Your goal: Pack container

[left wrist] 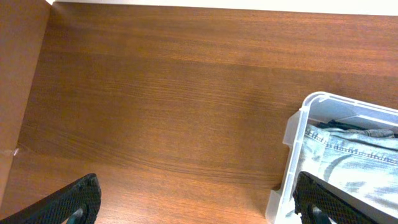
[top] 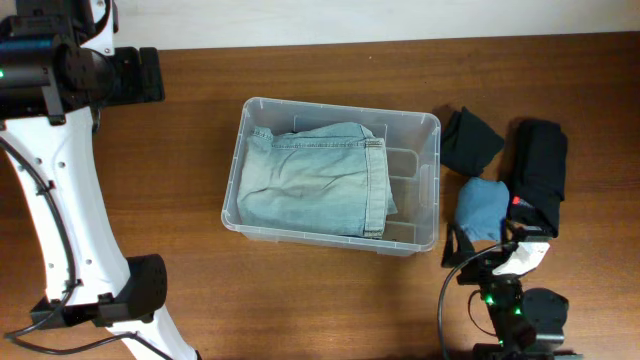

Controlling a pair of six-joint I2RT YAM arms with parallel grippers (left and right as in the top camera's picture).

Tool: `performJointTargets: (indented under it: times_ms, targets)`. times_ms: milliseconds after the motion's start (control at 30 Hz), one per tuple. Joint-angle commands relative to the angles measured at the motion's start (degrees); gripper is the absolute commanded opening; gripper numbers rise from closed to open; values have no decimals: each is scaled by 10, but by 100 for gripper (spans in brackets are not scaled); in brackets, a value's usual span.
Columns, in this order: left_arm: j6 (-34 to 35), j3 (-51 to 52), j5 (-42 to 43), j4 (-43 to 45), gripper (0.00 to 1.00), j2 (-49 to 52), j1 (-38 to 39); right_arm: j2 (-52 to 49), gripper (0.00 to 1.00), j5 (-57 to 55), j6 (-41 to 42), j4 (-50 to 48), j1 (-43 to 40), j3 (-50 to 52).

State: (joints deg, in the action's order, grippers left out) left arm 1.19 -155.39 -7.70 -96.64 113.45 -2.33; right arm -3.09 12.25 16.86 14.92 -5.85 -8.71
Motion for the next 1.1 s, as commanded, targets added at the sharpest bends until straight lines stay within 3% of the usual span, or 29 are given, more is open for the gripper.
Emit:
performJointTargets:
  times_ms: [0,133,333,500,667,867,1067]
  targets:
    - [8,-3,6,0,100,-7,-2,-69,98,59,21,-6,2,-76]
    - [7,-3,6,0,100,-7,-2,-225,98,57,20,30,2,-208]
    - [7,-3,6,0,100,-7,-2,-515,98,51,-61,230,2,-480]
    - [7,-3,6,0,100,-7,-2,-678,98,52,-74,316,-34,-613]
    - [8,-3,6,0,100,-7,-2,-774,98,83,-59,316,-134,-627]
    - [7,-3,6,0,100,-7,-2,-915,99,165,-66,276,-318,-627]
    - [7,-3,6,0,100,-7,-2,-1014,99,173,-94,207,-385,-627]
